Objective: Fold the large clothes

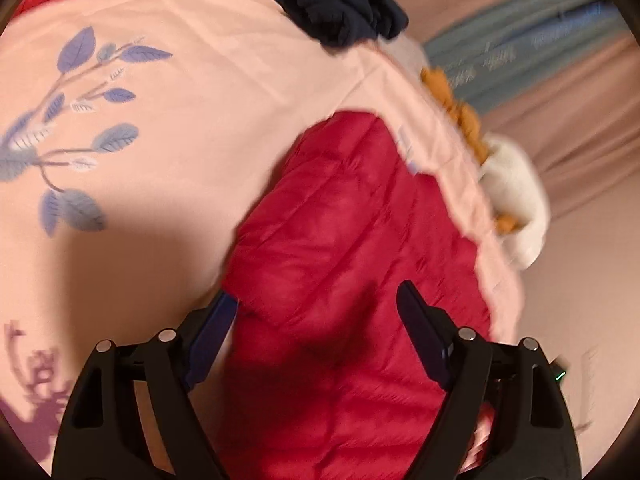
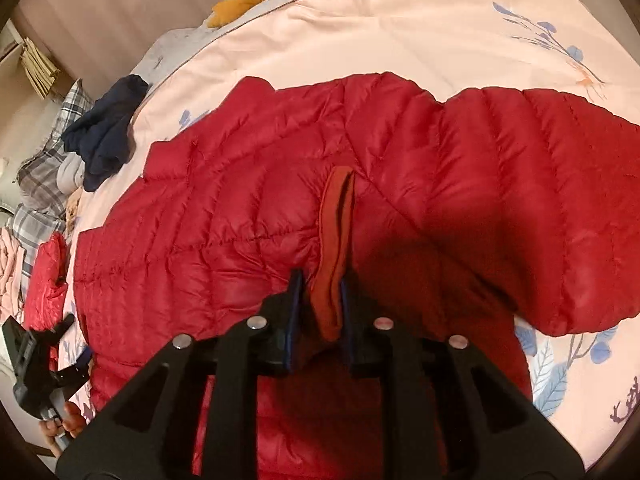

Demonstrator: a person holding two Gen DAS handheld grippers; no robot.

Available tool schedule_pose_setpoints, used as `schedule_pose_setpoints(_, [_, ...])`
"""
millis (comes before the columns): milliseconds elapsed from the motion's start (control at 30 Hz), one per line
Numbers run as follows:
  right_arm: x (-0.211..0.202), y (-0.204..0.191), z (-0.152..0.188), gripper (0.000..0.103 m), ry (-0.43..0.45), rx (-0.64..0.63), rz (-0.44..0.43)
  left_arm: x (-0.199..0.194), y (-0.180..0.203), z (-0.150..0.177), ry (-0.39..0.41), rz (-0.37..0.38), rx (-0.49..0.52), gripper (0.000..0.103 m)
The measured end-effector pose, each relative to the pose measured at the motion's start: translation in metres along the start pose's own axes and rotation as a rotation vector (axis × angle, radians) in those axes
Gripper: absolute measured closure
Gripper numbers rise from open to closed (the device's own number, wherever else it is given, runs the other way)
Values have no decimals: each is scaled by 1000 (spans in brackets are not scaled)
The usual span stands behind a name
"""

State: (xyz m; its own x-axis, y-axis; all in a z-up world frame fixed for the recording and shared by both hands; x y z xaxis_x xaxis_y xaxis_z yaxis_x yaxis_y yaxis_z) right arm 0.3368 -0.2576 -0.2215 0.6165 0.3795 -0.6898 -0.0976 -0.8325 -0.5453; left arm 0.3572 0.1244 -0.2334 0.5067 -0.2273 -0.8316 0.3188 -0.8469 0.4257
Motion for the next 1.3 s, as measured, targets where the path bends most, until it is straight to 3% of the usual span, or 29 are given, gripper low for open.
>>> schedule_pose_setpoints(67, [-13,-2,-4,69,19,-32,30,-11,-6,5,12,-42,77,20])
schedule_pose_setpoints(200, [-47,-26,-17,65,137,-208,108,-45,-3,0,146,-129,222,20])
schedule_pose_setpoints(367, [-23,-63,-7,65,83,-362,87,-42,59,4,260,-231,469,20])
schedule_pose_setpoints(467, [1,-64,-1,66,51,-400,111,-17,78,10,244,-278,545,27])
schedule_pose_setpoints(600, [30,-51,9,66,-12,-392,138,22,69,18,158,-373,578,27])
schedule_pose_setpoints(833, [32,-49,11,63,-8,-355,108,27,67,14,148,-372,566,25])
schedule_pose_setpoints(933, [9,-54,12,46,37,-308,39,9,71,24,150,-329,525,23])
schedule_pose_setpoints(967, [-3,-57,15,41,60,-321,30,1,70,30,160,-309,523,16])
schedule_pose_setpoints(1067, [-37,-60,26,36,109,-374,70,-26,66,49,195,-282,528,13])
schedule_pose_setpoints(1300, [-105,-65,56,17,191,-411,77,-65,49,90,167,-189,468,10])
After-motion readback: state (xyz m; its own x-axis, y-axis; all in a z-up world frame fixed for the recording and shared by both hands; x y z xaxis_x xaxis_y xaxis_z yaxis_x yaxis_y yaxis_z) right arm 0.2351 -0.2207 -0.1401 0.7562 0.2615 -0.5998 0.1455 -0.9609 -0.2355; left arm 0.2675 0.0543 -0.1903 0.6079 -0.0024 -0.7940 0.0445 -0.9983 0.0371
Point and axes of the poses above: each gripper's, at about its wrist camera, not at the fingertips, and x roughly the way its jaws point, y to its right, z to its underside, the point moved 8 cm from there along x, roughly the way its jaws point, and after that the axes turned 13 degrees about -z, right-handed, at the moved point
